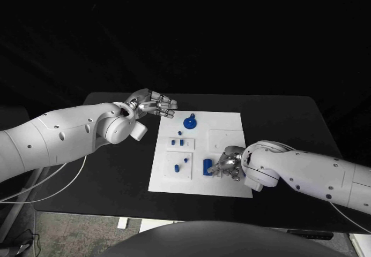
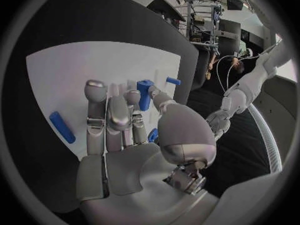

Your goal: Assemble the parts on the task board

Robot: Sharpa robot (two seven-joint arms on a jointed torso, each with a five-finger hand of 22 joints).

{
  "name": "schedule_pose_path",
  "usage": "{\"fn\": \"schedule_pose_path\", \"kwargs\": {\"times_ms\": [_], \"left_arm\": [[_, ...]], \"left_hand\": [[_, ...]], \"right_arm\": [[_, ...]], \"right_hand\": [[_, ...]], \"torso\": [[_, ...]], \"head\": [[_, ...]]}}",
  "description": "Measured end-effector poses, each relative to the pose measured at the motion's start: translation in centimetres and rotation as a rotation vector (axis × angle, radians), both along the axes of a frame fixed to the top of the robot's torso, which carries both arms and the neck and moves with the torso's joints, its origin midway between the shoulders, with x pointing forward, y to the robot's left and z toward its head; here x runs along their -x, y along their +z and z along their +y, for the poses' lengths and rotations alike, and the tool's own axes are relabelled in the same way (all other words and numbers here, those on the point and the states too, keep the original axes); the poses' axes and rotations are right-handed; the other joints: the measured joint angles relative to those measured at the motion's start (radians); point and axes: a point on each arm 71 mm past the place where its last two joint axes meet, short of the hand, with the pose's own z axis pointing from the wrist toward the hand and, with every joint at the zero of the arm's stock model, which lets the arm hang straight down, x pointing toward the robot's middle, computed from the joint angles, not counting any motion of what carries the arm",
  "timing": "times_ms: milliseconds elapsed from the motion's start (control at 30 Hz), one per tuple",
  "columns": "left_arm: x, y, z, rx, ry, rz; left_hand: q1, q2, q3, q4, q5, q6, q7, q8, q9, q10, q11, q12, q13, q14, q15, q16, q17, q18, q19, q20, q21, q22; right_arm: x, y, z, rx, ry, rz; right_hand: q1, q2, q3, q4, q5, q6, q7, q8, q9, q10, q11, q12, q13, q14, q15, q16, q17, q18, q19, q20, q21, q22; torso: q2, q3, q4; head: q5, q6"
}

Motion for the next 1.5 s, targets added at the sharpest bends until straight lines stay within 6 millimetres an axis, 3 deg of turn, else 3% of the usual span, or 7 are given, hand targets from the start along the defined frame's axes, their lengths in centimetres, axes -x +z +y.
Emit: {"fn": "schedule_pose_path", "kwargs": {"times_ms": [333,500,733,867,1033,1267,1500], "left_arm": [[-0.01,-0.02,0.01,-0.001,-0.001,0.002],[-0.02,-0.03,-0.02,-0.001,-0.002,0.003],[-0.03,-0.05,0.02,-0.001,-0.002,0.004],[-0.03,-0.06,0.04,-0.002,-0.002,0.005],[-0.02,-0.08,0.04,-0.002,-0.003,0.006],[-0.02,-0.1,0.05,-0.002,-0.004,0.007],[-0.01,-0.12,0.03,-0.002,-0.005,0.008]], "left_hand": [[0.0,0.0,0.003,0.003,0.0,0.0,0.0,0.0,0.0,0.0,0.0,0.0,0.0,0.0,0.0,0.0,0.0,0.0,0.0,0.0,0.0,-0.001],[0.0,0.0,0.003,0.003,0.0,0.0,0.0,0.0,0.0,0.0,0.0,0.0,0.0,0.0,0.0,0.0,0.0,0.0,0.0,0.0,0.0,-0.001],[-0.004,0.004,0.003,0.003,0.0,0.0,0.0,0.0,0.0,0.0,0.0,0.0,0.0,0.0,0.0,0.0,0.0,0.0,0.0,0.0,0.0,-0.001],[-0.004,0.004,0.003,0.003,0.0,0.0,0.0,0.0,0.0,0.0,0.0,0.0,0.0,0.0,0.0,0.0,0.0,0.0,0.0,0.0,0.0,-0.001],[-0.004,0.004,0.003,0.003,0.0,0.0,0.0,0.0,0.0,0.0,0.0,0.0,0.0,0.0,0.0,0.0,0.0,0.0,0.0,0.0,0.0,-0.001],[-0.004,0.004,0.003,0.003,0.0,0.0,0.0,0.0,0.0,0.0,0.0,0.0,0.0,0.0,0.0,0.0,0.0,0.0,0.0,0.0,0.0,-0.001],[-0.004,0.004,0.003,0.003,0.0,0.0,0.0,0.0,0.0,0.0,0.0,0.0,0.0,0.0,0.0,0.0,0.0,0.0,0.0,0.0,0.0,-0.001]], "right_arm": [[-0.1,0.04,0.19,0.022,0.021,-0.032],[-0.03,-0.01,0.17,0.021,0.028,-0.038],[0.31,-0.25,0.03,-0.004,0.036,-0.034],[0.38,-0.27,-0.09,-0.023,0.036,-0.033],[0.42,-0.24,-0.13,-0.041,0.038,-0.035],[0.47,-0.21,-0.09,-0.055,0.043,-0.035],[0.48,-0.23,-0.04,-0.049,0.052,-0.032]], "right_hand": [[0.0,0.0,-0.003,-0.003,0.01,0.0,0.0,0.0,0.001,0.004,-0.004,0.0,0.0,0.0,0.0,0.0,0.0,0.0,0.0,0.0,0.0,0.0],[-0.006,-0.015,-0.02,0.012,0.012,0.001,-0.002,0.0,0.001,0.004,-0.004,0.003,0.001,0.0,0.0,0.0,-0.002,0.0,0.0,0.0,0.0,0.0],[0.003,-0.053,-0.104,0.096,0.015,0.001,-0.002,0.0,0.003,0.007,0.0,0.008,0.006,0.0,0.0,0.0,-0.003,0.0,0.0,0.0,0.004,0.0],[0.011,-0.061,-0.155,0.146,0.015,0.001,-0.002,0.0,0.009,0.007,0.0,0.008,0.008,0.0,0.0,0.001,-0.003,0.0,0.0,0.0,0.01,0.0],[0.017,-0.067,-0.187,0.173,0.019,0.001,-0.002,0.0,0.012,0.007,0.0,0.013,0.012,0.0,0.0,0.005,-0.003,0.0,0.0,0.0,0.017,0.0],[0.042,-0.053,-0.197,0.147,0.046,0.001,-0.002,0.0,0.015,0.007,0.0,0.013,0.012,0.0,0.0,0.005,-0.003,0.0,0.0,0.0,0.021,0.0],[0.085,-0.01,-0.143,0.045,0.077,0.002,-0.002,0.003,-0.001,0.007,0.0,0.013,0.012,0.0,0.0,0.005,-0.003,0.0,0.0,0.0,0.025,0.0]], "torso": [[0.0,0.0,0.0002],[0.0,0.0,0.0001],[0.0,-0.0002,0.0002],[0.0,-0.0002,0.0003],[0.0,-0.0007,0.0003],[0.0,-0.0008,0.0003],[0.0,-0.0008,0.0002]], "head": [[-0.001,0.0],[-0.002,0.0],[-0.001,0.0],[0.0,0.0],[0.002,0.0],[0.004,0.0],[0.003,0.0]]}}
